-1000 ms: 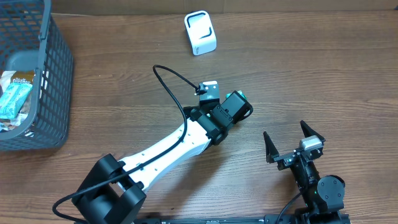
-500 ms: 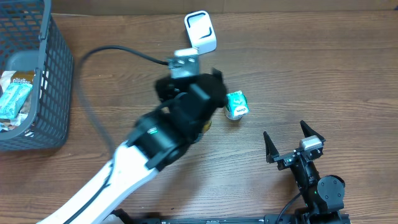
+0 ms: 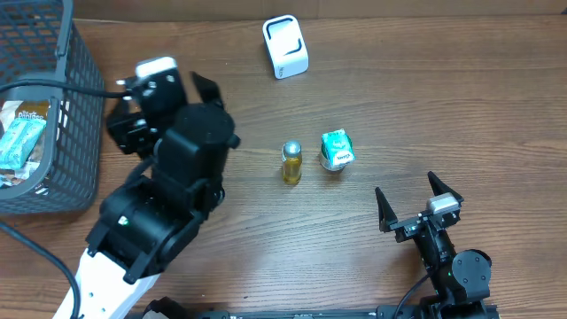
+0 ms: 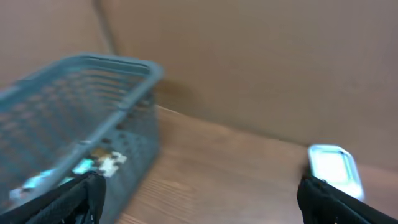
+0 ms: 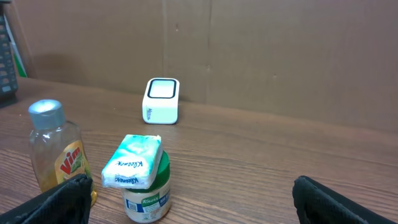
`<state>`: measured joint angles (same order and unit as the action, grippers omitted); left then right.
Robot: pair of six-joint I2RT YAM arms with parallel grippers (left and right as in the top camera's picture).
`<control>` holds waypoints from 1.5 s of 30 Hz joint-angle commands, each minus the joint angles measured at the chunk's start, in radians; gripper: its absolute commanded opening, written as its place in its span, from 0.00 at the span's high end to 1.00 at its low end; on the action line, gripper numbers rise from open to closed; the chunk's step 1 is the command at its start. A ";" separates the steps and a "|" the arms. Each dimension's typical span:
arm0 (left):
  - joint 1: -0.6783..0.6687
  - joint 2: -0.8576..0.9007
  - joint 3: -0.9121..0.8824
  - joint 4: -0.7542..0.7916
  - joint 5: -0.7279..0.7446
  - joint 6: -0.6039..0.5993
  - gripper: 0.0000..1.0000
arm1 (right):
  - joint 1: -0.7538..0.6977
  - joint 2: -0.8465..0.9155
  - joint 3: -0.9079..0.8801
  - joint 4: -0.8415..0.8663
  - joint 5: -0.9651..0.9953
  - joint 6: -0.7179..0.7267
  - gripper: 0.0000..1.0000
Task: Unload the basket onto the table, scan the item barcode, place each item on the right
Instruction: 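Place the Vim bottle upright beside the tissue tub and release, then move the left gripper back into the basket toward the PanTree bag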
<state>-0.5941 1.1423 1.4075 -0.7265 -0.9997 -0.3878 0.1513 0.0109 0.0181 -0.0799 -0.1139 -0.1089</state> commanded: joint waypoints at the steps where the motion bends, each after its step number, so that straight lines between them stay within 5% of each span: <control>1: 0.062 -0.017 0.015 0.007 -0.299 0.079 0.00 | 0.003 -0.008 -0.010 0.003 0.013 -0.003 0.00; 5: 0.148 -0.017 0.015 0.070 -0.352 0.129 0.00 | 0.003 -0.008 -0.010 0.003 0.013 -0.003 0.00; 10: 0.281 -0.017 0.015 0.330 -0.097 0.570 0.00 | 0.003 -0.008 -0.010 0.003 0.013 -0.003 0.00; 18: 0.481 -0.017 0.015 0.696 0.036 0.954 0.00 | 0.003 -0.008 -0.010 0.003 0.013 -0.003 0.00; 40: 0.825 0.222 0.015 0.601 0.200 0.802 0.00 | 0.003 -0.008 -0.010 0.003 0.013 -0.003 0.00; 45: 0.936 0.227 0.015 0.518 0.368 0.702 0.00 | 0.003 -0.008 -0.010 0.003 0.013 -0.003 0.00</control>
<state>0.2737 1.3640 1.4101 -0.1738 -0.7650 0.4118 0.1513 0.0109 0.0181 -0.0795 -0.1139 -0.1093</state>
